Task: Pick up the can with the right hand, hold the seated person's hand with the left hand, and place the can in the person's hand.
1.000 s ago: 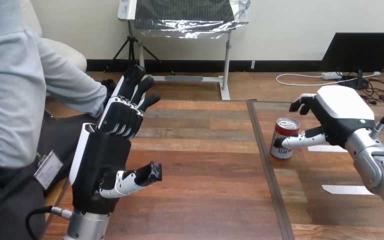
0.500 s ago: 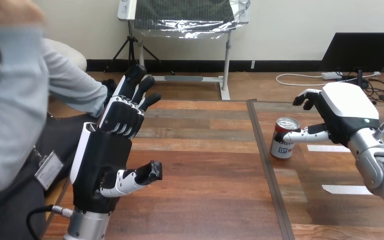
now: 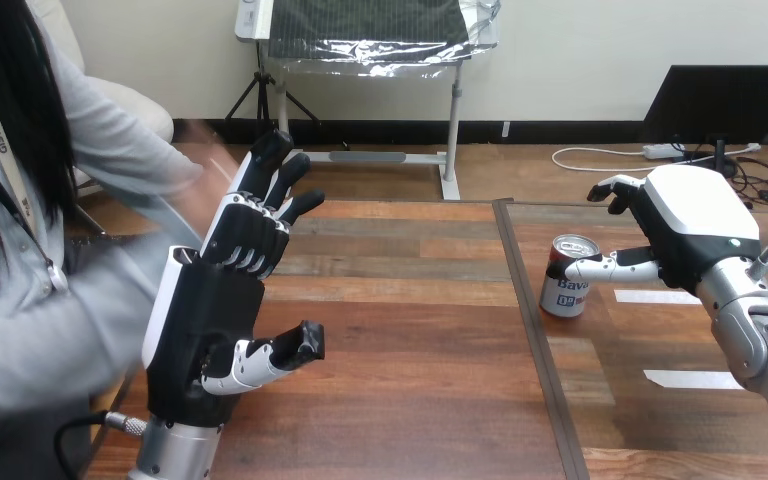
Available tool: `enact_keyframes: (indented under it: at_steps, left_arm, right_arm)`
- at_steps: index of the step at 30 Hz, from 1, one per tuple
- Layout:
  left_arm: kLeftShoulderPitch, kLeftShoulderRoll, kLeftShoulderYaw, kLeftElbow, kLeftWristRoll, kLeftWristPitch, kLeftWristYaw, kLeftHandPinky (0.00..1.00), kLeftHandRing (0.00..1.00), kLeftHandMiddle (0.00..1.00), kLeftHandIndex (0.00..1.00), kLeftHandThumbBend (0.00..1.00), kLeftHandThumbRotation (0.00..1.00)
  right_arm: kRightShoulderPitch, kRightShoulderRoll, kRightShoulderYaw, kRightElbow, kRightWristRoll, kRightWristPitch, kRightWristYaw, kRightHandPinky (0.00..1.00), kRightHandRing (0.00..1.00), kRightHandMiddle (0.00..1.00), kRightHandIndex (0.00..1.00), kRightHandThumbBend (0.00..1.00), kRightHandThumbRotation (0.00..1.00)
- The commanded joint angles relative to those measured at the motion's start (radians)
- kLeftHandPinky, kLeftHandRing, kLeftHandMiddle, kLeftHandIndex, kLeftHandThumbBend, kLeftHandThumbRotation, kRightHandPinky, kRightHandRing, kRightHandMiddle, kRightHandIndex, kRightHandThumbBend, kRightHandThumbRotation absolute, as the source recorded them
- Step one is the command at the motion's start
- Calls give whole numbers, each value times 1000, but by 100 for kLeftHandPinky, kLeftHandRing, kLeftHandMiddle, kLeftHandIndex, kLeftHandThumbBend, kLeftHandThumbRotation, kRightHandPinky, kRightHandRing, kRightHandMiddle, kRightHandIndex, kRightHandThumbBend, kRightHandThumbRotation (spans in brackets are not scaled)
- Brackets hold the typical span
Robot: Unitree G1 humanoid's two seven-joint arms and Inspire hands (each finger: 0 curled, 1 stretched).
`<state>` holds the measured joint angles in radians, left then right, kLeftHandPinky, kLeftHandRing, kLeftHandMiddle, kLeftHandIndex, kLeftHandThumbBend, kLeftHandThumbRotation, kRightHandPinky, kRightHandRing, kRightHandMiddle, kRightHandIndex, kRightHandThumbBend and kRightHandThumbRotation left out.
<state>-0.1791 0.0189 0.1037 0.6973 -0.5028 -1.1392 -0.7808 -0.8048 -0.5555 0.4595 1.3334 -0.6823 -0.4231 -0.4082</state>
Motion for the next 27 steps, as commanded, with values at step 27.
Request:
enact_keyframes:
  at_steps: [27]
  left_arm:
    - [-52, -5, 12, -16, 8, -18, 7, 86, 95, 97, 94, 100, 54]
  right_arm:
    - [-29, 25, -1, -23, 3, 72, 76, 100, 95, 86, 89, 100, 62]
